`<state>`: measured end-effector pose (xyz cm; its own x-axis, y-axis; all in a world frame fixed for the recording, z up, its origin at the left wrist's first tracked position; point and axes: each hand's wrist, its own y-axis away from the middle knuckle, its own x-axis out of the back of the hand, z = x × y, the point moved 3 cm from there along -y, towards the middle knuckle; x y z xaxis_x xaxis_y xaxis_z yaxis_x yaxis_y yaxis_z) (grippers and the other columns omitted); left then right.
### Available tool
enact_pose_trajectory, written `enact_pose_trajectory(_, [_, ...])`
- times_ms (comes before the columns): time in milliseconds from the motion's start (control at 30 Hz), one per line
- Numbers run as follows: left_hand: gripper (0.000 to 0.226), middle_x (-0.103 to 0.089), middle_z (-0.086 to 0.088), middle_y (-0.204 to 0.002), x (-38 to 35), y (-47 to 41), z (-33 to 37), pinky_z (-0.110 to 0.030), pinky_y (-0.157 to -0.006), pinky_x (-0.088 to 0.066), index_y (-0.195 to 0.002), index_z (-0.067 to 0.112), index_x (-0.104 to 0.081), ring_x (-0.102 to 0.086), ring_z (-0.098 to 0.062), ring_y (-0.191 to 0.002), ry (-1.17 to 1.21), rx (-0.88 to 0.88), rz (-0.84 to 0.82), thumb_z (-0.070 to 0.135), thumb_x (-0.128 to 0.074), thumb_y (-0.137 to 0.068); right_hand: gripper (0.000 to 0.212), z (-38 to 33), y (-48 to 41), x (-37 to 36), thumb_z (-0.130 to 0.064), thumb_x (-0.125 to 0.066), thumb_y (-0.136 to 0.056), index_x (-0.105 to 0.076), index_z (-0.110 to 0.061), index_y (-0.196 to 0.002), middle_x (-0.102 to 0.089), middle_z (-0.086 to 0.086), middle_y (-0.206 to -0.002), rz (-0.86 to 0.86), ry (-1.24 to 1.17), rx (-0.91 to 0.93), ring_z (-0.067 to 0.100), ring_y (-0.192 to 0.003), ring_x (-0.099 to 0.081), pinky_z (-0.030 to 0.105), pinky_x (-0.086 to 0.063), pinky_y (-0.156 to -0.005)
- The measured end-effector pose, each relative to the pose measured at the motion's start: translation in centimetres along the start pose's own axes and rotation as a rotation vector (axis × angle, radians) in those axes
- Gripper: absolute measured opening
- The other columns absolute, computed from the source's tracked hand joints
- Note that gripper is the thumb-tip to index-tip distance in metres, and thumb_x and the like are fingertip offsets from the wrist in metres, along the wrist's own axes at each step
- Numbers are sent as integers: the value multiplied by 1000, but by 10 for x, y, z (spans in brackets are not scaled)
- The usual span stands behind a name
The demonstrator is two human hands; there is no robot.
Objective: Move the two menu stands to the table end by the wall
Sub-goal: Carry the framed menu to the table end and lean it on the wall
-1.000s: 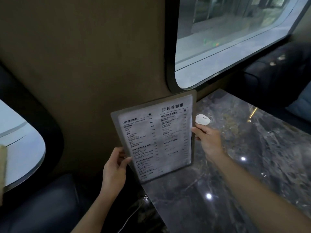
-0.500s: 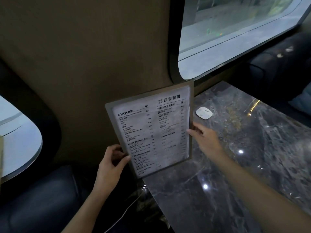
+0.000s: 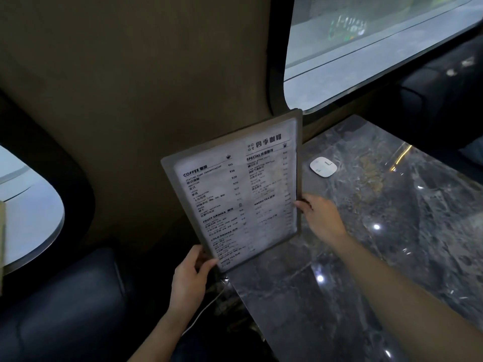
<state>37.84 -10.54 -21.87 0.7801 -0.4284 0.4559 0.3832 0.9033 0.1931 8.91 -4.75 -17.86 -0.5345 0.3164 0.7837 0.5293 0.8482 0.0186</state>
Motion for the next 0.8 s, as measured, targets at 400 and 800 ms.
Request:
enact_pose_trajectory(400, [18,-69,1,-98,-19,5,-14,-32,-71,-53,-103,17,-58,-62,-10,-84,-245,38,12,25,-57,-88,24,35,16,-37,-24,-41,-95,-50,-2,-102,-65,23,-103,-221,158,-159,39,-92,-61,40,-45,-70])
enact_pose_trajectory(800, [14,-68,-7,-93,-14,-21,-9,-42,-69,-55,-96,12,-58,-63,-21,-82,-288,55,112,23,-56,-88,27,16,-24,-46,-23,-37,-96,-49,1,-99,-61,31,-102,-215,226,-133,44,-93,-57,43,-41,-70])
